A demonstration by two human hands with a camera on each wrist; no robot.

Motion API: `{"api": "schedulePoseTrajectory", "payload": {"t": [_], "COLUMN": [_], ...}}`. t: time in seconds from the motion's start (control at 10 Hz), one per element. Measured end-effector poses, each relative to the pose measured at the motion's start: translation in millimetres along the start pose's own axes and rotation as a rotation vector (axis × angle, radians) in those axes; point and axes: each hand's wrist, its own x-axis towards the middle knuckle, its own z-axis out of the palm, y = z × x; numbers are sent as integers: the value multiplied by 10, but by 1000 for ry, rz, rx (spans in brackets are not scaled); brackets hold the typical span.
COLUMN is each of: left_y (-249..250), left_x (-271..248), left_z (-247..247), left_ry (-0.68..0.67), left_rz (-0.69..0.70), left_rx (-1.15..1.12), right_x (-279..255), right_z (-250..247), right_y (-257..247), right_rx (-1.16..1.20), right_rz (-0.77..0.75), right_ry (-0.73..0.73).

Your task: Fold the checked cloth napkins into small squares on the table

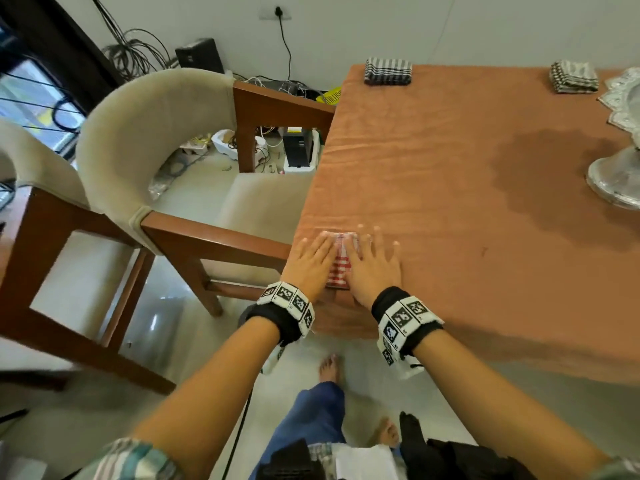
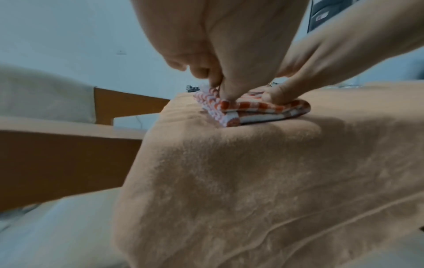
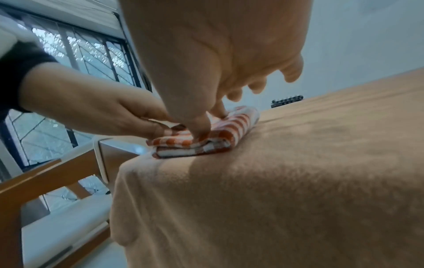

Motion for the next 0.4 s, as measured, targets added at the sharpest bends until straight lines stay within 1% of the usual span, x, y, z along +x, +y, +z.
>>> {"api": "schedulePoseTrajectory", "payload": {"t": [0.1,0.2,0.3,0.4], "left_y": [-53,-49,-15,87], "left_x": [-3,17,70,123], "left_z": [91,53,-105,-206], "left_ry": [-117,-151,-152,-20], "left_rz": [-40,-56,-64,-62], "left_rx": [-23,-75,-81,-85], "right_x": [3,24,71,-39], "right_z": [85,67,-72,-164], "right_y": [71,149,216,371], "right_rx": [-19,36,137,300], "right_rz": [-40,-43,-88,-111], "right_ry": [-142,-216,-282,-119]}}
